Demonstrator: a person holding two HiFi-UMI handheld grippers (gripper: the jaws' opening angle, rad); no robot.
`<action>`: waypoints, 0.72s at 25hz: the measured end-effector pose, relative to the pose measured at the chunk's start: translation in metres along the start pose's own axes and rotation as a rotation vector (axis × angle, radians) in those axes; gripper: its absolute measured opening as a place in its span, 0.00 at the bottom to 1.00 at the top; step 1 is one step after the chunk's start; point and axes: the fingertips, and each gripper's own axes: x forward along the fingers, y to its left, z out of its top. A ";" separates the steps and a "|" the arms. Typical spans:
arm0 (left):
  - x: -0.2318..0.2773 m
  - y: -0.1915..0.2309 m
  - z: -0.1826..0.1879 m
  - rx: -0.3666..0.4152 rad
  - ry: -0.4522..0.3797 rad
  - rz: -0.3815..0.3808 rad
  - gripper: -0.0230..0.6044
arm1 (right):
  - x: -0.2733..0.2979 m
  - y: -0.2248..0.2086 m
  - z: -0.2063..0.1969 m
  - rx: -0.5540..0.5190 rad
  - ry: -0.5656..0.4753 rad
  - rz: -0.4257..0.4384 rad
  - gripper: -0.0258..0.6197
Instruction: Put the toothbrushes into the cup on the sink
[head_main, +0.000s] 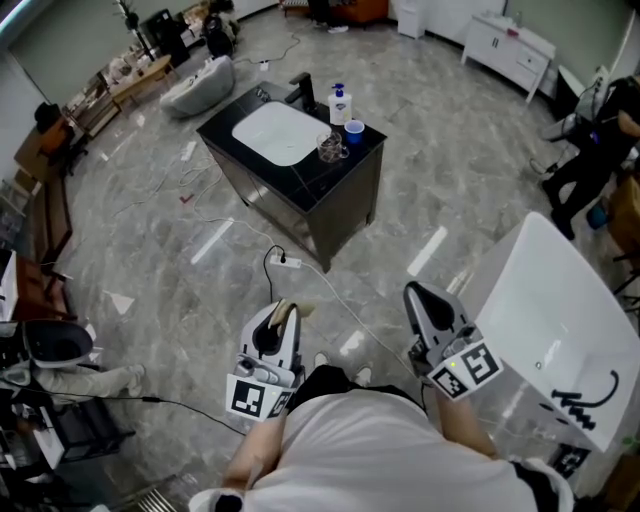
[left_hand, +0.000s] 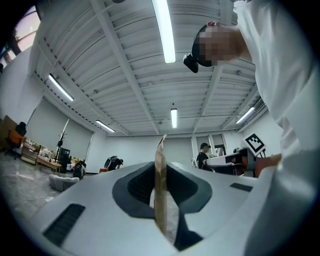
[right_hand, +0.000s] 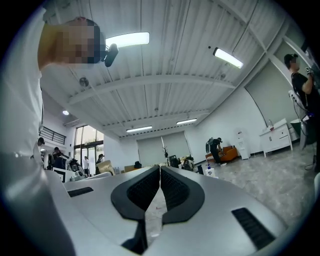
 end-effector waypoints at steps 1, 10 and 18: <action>0.003 -0.001 0.000 0.002 -0.002 0.001 0.12 | 0.000 -0.003 0.001 -0.001 -0.001 0.001 0.10; 0.024 0.006 -0.019 -0.020 0.021 0.009 0.12 | 0.011 -0.028 -0.005 0.006 0.022 -0.001 0.10; 0.070 0.040 -0.041 -0.055 0.020 -0.005 0.12 | 0.050 -0.063 -0.013 0.009 0.053 -0.040 0.09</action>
